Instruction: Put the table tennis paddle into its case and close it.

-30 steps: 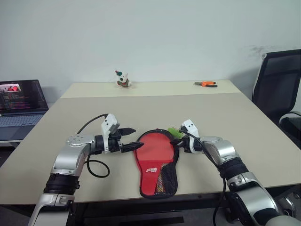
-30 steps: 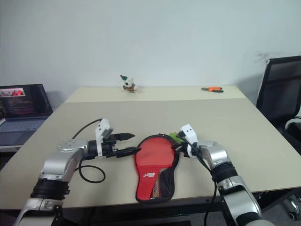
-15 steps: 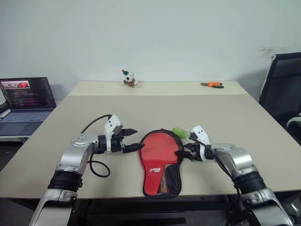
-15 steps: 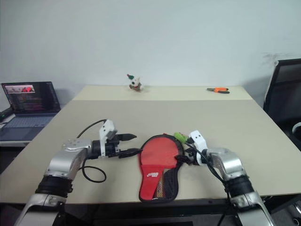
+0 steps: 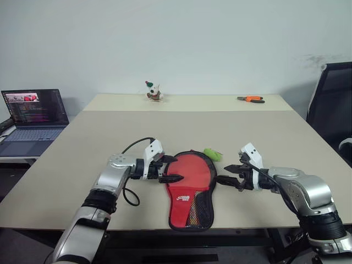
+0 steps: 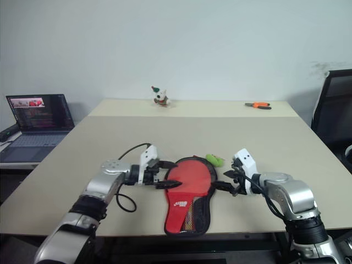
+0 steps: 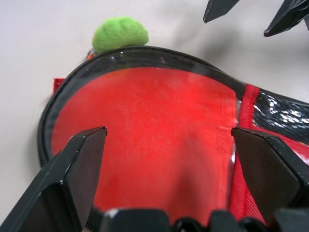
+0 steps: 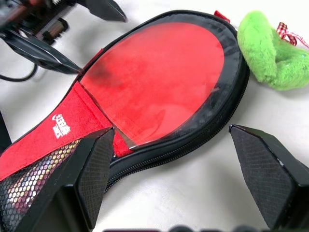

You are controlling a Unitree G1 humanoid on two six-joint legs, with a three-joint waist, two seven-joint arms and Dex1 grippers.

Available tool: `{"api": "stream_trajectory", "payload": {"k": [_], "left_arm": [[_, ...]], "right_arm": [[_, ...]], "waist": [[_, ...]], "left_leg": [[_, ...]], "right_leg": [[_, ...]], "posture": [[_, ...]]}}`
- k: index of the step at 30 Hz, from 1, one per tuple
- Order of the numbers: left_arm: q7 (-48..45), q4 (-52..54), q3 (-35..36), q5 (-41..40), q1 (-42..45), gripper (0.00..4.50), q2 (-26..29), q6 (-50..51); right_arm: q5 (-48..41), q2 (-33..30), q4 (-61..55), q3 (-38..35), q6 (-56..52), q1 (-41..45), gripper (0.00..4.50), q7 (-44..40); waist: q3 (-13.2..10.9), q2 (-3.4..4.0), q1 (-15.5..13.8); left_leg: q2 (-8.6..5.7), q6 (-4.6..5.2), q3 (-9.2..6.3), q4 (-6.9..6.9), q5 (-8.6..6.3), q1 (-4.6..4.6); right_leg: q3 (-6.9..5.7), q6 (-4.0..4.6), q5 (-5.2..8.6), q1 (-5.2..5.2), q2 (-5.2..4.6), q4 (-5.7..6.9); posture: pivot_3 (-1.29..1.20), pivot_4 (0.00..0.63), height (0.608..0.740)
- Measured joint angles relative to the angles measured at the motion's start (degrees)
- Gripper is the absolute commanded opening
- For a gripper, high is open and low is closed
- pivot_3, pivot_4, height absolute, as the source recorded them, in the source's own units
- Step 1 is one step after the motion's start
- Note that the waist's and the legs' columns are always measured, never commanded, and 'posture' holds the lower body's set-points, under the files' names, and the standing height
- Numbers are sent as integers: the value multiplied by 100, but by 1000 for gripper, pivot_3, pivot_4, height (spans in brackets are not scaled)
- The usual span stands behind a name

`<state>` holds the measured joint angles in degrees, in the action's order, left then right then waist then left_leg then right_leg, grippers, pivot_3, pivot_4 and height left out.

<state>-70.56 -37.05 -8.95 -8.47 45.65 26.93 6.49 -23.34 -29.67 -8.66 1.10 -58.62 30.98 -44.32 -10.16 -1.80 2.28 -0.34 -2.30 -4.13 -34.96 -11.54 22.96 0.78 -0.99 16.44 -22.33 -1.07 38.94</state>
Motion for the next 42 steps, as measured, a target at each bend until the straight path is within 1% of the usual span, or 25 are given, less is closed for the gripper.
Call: {"api": "stream_trajectory", "payload": {"k": [6,10,15,17,24,27,31,34,37,42], "left_arm": [[101,-1016,-206,463,237,4500,-389,-864],[114,-1451,-196,564,405,4500,-479,-1289],[113,-1584,-180,599,447,4500,-546,-1465],[111,-1605,-177,600,448,4500,-559,-1486],[112,-1663,-164,602,447,4500,-575,-1578],[108,-1660,-164,603,444,4500,-574,-1587],[103,-1660,-165,604,438,4500,-568,-1601],[106,-1660,-167,605,437,4500,-572,-1622],[111,-1671,-167,629,437,4500,-573,-1679],[98,-1725,-168,662,467,4500,-605,-1716]], "right_arm": [[212,30,533,126,549,517,4146,147],[591,351,1406,335,1179,998,4146,341],[1012,823,2633,587,2019,1498,4146,526],[1155,1010,3150,601,2316,1684,4146,604],[1600,1497,4915,627,3258,2244,4146,929],[1757,1553,5509,573,3519,2430,3572,1122],[1745,1572,5801,381,3611,2584,2111,1167],[1703,1614,5856,220,3581,2592,1135,1174],[1696,1601,5874,131,3560,2593,58,1173],[1697,1579,5873,50,3502,2593,20,1170]], "waist": [[0,0,1],[0,0,3],[0,0,-15],[0,0,-21],[0,0,-27],[0,1,-27],[0,2,-26],[0,2,-28],[1,3,-26],[1,3,-28]], "left_leg": [[-1,0,4,0,0,-2],[-1,0,6,-1,0,-6],[-1,0,4,-2,0,-6],[-2,0,4,-1,0,-6],[-1,0,4,-1,0,-7],[-1,0,4,-1,0,-7],[1,0,4,-1,0,-9],[0,0,3,-2,1,-8],[0,0,4,-1,0,-9],[-2,0,4,-2,0,-9]], "right_leg": [[-3,-1,0,-1,1,1],[-3,0,0,2,1,4],[-4,4,-3,3,-1,4],[-5,25,-15,3,-1,5],[-5,28,-17,3,-1,6],[-3,28,-17,2,-1,7],[-2,29,-17,3,-1,8],[-2,29,-17,3,-1,9],[-1,29,-17,3,-1,9],[-2,29,-17,4,-2,9]], "posture": [[0,150,740],[0,150,740],[0,150,740],[0,150,740],[0,150,740],[0,150,740],[0,150,740],[0,150,740],[0,150,740],[0,150,740]]}}
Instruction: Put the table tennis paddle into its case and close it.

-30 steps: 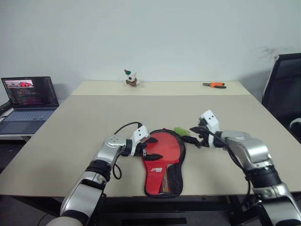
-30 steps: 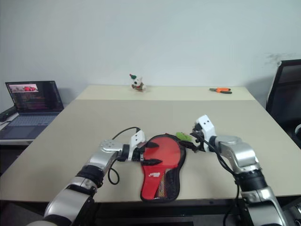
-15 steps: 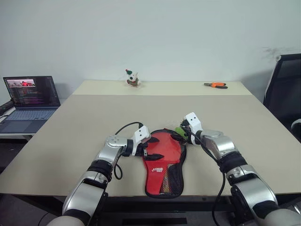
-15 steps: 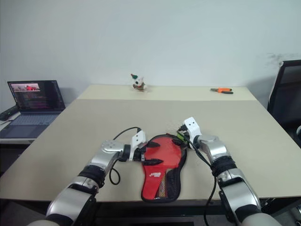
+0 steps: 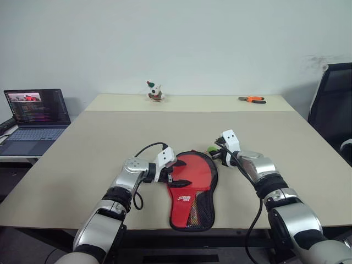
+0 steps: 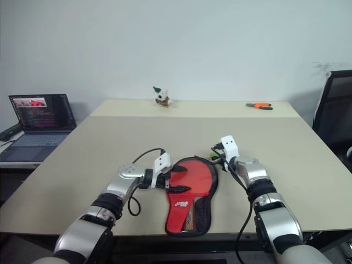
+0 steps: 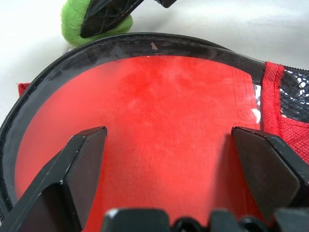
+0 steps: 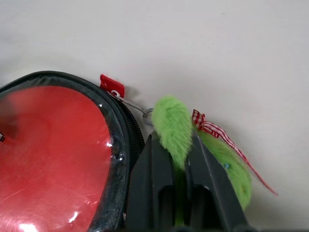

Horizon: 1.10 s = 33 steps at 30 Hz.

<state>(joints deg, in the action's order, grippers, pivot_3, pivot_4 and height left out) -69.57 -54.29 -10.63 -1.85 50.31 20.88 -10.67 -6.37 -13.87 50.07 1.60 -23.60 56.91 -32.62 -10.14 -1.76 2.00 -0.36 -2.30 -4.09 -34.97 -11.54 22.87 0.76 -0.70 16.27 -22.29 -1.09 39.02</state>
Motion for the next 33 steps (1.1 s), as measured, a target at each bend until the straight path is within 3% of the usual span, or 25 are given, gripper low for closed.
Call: {"api": "stream_trajectory", "payload": {"k": [6,11,19,26,33], "left_arm": [[-62,-62,-3,29,12,4500,-87,-105],[-84,-176,-9,37,24,4500,-120,-159],[-82,-475,-10,87,172,4500,-232,-235],[-82,-660,-9,135,263,4500,-319,-287],[-84,-799,-9,212,345,4500,-367,-365]], "right_arm": [[-1,-280,-277,-31,-249,-17,20,-168],[-48,-815,-1165,-34,-727,-465,20,-476],[-440,-1653,-3900,-19,-2196,-1941,20,-989],[-1378,-2686,-6598,-38,-3471,-3304,20,-1625],[-2264,-3173,-8238,-150,-4138,-4234,20,-1808]], "waist": [[2,3,-14],[4,6,-26],[18,30,-59],[20,31,-108],[22,28,-124]], "left_leg": [[-1,0,0,0,0,1],[-4,1,-3,0,-1,1],[-12,2,-8,-5,-1,3],[-18,8,-20,-9,-5,3],[-19,9,-27,-12,-6,1]], "right_leg": [[-1,0,0,0,0,-1],[-2,-4,3,4,-3,-5],[-10,-36,21,12,-7,-5],[-20,-48,28,25,-10,-16],[-31,-50,29,37,-10,-24]], "posture": [[0,150,740],[0,150,740],[0,150,740],[0,150,740],[0,150,740]]}}
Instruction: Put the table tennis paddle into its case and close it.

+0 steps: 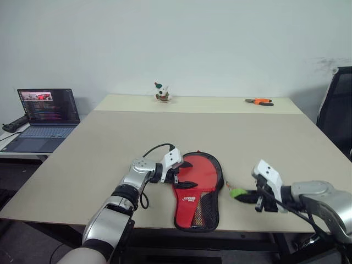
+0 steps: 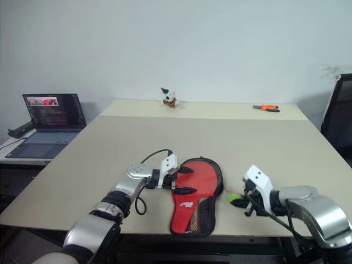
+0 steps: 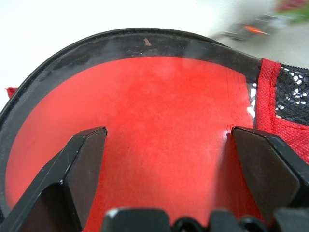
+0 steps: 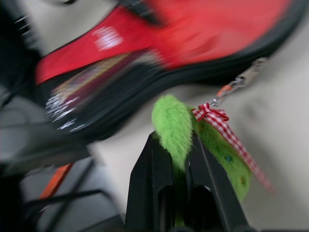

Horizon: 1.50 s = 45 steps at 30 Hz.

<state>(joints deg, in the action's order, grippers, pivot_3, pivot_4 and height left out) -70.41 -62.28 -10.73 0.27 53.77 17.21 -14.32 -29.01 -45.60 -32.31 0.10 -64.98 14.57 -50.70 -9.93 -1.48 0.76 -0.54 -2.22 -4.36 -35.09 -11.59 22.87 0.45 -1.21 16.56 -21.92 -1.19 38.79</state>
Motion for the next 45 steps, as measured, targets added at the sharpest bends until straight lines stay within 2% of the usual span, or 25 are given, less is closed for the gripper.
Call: {"api": "stream_trajectory", "payload": {"k": [5,17,24,31,35,38,43,45], "left_arm": [[6,-61,0,42,37,4500,-57,-18],[82,-296,-1,112,182,4500,-221,-31],[246,-519,-7,263,357,4500,-508,-92],[506,-744,-17,454,558,4500,-799,-78],[520,-785,-17,494,598,4500,-807,-93],[522,-787,-17,530,607,4500,-816,-118],[492,-720,24,505,527,4500,-742,-178],[481,-661,74,469,451,4500,-674,-221]], "right_arm": [[-429,-135,-753,-82,-196,-597,20,49],[-1225,-249,-1622,-363,-439,-1522,20,337],[-1979,-68,-2333,-668,-705,-2166,20,933],[-2421,85,-2506,-475,-667,-2401,20,1660],[-2398,286,-2453,-131,-641,-2213,20,2007],[-2389,341,-2200,17,-615,-1933,757,2127],[-2414,268,-1807,10,-575,-1326,2466,2084],[-2472,131,-1586,-16,-566,-980,2466,1959]], "waist": [[1,-3,-37],[3,-5,-100],[19,-22,-126],[19,-25,-117],[18,-26,-68],[18,-27,-65],[18,-26,-61],[19,-25,-26]], "left_leg": [[1,0,-8,0,-1,-5],[0,3,-35,0,-3,-7],[2,3,-64,-3,-3,-2],[2,3,-65,-3,-3,-1],[6,3,-65,-2,-2,-2],[6,3,-65,-3,-2,-3],[9,3,-65,-2,-2,-3],[10,3,-62,-1,-2,-6]], "right_leg": [[-11,-1,1,16,0,-15],[-48,-3,1,48,-5,-52],[-85,-6,0,73,-7,-87],[-86,-6,0,73,-7,-87],[-87,-6,0,71,-3,-85],[-86,-6,0,72,-4,-84],[-86,-6,0,69,-1,-83],[-83,-5,0,68,-1,-81]], "posture": [[0,150,740],[0,150,740],[0,150,740],[0,150,740],[0,150,740],[0,150,740],[0,150,740],[0,150,740]]}}
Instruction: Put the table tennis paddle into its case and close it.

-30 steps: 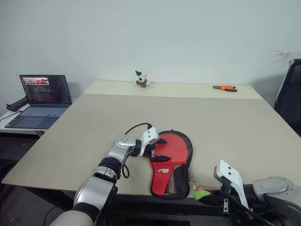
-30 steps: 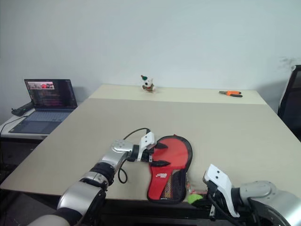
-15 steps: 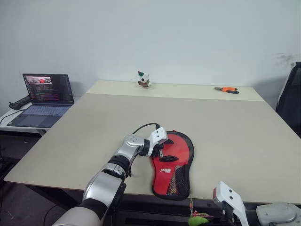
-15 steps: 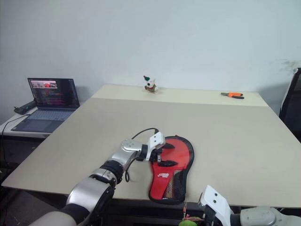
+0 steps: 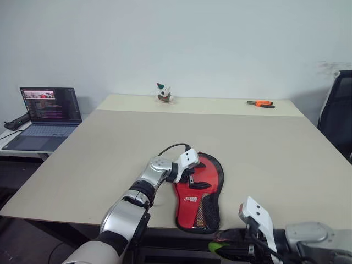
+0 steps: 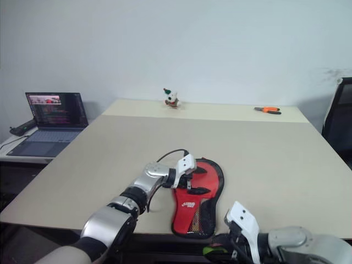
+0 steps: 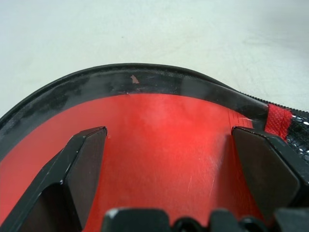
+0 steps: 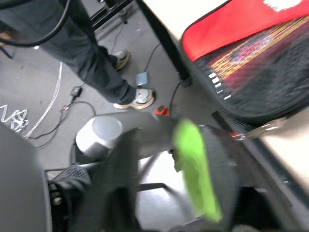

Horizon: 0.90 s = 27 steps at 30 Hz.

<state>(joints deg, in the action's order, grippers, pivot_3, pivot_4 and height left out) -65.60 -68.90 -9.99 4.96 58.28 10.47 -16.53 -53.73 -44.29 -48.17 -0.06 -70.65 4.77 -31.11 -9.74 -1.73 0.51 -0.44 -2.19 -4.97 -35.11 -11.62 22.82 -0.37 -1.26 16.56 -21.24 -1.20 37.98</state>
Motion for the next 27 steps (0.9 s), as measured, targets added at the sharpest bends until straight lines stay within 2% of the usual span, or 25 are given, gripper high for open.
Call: {"api": "stream_trajectory", "payload": {"k": [6,9,12,18,23,27], "left_arm": [[-21,372,206,-163,-335,4500,385,-20],[-78,810,384,-342,-636,4500,667,124],[-251,1835,540,-631,-1258,4500,1104,545],[-244,3933,889,-1196,-2196,4500,1845,1878],[238,5368,1236,-1566,-2837,4500,2083,2852],[725,6349,1393,-1879,-3091,4500,2084,3534]], "right_arm": [[-121,-265,872,-224,169,1084,2466,-428],[502,-294,1624,71,842,1616,2466,-774],[1507,-40,3066,379,2000,2311,2466,-1012],[2726,849,5534,933,3536,3161,2466,-1448],[3642,1176,7745,1066,5168,3907,2466,-1849],[3944,1173,9000,985,5908,4292,2466,-2208]], "waist": [[0,1,104],[-3,3,144],[-15,3,175],[-37,1,129],[-56,10,102],[-60,10,113]], "left_leg": [[7,0,-2,2,0,-4],[5,0,7,2,0,-2],[8,0,14,9,1,-2],[1,0,39,15,1,24],[-3,0,58,7,1,20],[0,-1,64,7,1,16]], "right_leg": [[-2,1,0,0,5,5],[7,1,0,-8,4,8],[21,4,-2,-19,6,14],[58,40,-18,-77,0,56],[99,40,-18,-87,-4,77],[111,41,-18,-88,-1,85]], "posture": [[0,150,740],[0,150,740],[0,150,740],[0,150,740],[0,150,740],[0,150,740]]}}
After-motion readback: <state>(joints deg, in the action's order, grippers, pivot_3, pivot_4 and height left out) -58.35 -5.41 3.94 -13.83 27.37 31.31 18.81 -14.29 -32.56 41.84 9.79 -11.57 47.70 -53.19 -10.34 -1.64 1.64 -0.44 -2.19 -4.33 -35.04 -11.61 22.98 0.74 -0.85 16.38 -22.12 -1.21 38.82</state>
